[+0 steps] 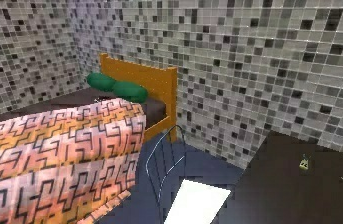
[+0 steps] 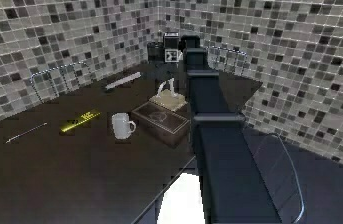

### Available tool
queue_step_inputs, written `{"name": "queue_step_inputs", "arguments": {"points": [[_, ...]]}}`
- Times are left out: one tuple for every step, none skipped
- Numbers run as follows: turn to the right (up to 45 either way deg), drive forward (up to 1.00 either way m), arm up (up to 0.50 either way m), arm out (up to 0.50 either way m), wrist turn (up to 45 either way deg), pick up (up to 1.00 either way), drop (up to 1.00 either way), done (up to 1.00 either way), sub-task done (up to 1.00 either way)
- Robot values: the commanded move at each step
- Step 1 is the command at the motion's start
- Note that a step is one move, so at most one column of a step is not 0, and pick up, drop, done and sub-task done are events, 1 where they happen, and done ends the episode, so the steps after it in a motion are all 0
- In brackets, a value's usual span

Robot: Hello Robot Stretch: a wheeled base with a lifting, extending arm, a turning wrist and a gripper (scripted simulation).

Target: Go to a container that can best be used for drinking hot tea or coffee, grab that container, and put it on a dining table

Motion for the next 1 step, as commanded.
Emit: {"name": "queue_step_inputs", "arguments": {"points": [[0.0, 0.0, 0.0, 0.0, 0.0, 0.0, 0.0, 1.0, 0.0]]}}
